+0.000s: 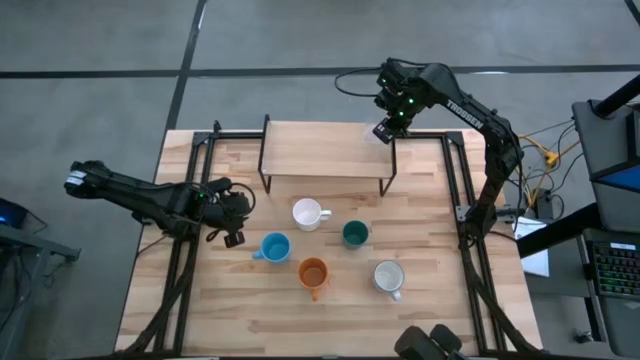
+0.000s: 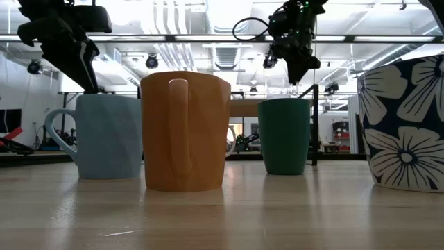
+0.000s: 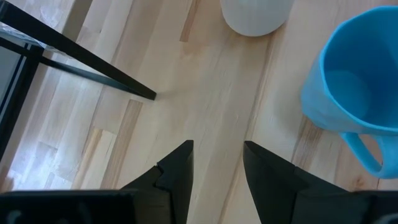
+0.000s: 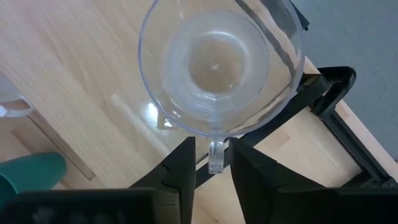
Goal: Stack small to large cups/mugs on shelf
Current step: Put the transparent cup on the shelf, then put the white cup on the shelf
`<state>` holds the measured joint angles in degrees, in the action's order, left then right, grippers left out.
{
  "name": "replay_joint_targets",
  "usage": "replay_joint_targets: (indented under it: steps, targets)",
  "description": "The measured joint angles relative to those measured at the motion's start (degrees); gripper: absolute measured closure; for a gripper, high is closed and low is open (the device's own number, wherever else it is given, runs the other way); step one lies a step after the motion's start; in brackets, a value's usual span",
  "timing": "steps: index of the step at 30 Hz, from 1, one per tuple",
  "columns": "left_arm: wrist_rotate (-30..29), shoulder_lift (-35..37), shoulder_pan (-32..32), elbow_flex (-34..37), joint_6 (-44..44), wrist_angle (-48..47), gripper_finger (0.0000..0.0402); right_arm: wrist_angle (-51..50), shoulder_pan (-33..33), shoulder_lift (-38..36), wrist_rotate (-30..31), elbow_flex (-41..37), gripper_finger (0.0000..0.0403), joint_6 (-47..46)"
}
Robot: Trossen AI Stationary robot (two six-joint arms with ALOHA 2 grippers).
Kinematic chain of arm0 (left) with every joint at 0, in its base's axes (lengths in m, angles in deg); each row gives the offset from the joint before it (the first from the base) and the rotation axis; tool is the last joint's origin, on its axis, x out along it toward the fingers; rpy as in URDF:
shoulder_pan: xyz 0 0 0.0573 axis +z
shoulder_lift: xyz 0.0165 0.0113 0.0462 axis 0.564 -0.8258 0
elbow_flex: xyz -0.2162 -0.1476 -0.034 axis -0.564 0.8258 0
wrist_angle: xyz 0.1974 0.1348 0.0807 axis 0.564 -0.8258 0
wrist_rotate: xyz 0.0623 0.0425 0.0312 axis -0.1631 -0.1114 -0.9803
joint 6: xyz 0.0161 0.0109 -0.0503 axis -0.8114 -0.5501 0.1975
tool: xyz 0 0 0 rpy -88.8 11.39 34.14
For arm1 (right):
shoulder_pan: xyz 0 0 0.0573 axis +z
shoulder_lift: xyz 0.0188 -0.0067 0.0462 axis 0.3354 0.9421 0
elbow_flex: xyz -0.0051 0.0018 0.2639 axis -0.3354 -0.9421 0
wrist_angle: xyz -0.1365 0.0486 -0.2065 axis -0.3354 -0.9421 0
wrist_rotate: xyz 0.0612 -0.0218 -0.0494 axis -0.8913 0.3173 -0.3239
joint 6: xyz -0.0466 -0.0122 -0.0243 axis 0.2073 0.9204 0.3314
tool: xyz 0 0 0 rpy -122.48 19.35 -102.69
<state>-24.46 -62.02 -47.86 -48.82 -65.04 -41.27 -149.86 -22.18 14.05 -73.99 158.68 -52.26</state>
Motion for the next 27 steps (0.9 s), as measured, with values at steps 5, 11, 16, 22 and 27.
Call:
replay_joint_targets:
  steps: [5, 11, 16, 22, 27]
  targets:
    - [0.0, 0.0, 0.0, 0.0, 0.1, 0.0, 0.0276, 0.0, 0.0, 0.0, 0.3, 0.0, 0.0303, -0.3]
    - [0.1, 0.0, 0.0, 0.0, 1.4, -0.5, 0.0276, 0.0, -0.1, 0.0, 4.3, 0.0, 0.0296, -0.7]
    - [0.1, 0.0, 0.0, 0.0, 1.4, -0.5, 0.0276, 0.2, -0.2, 0.0, 4.5, 0.0, 0.0293, -0.7]
    - [0.1, 0.0, 0.0, 0.0, 1.5, -0.5, 0.0276, 0.4, -0.1, 0.0, 4.1, 0.1, 0.0288, -0.3]
    - [0.1, 0.0, 0.0, 0.0, 1.5, -0.5, 0.0276, 0.6, -0.1, 0.0, 4.1, 0.8, 0.0277, -0.3]
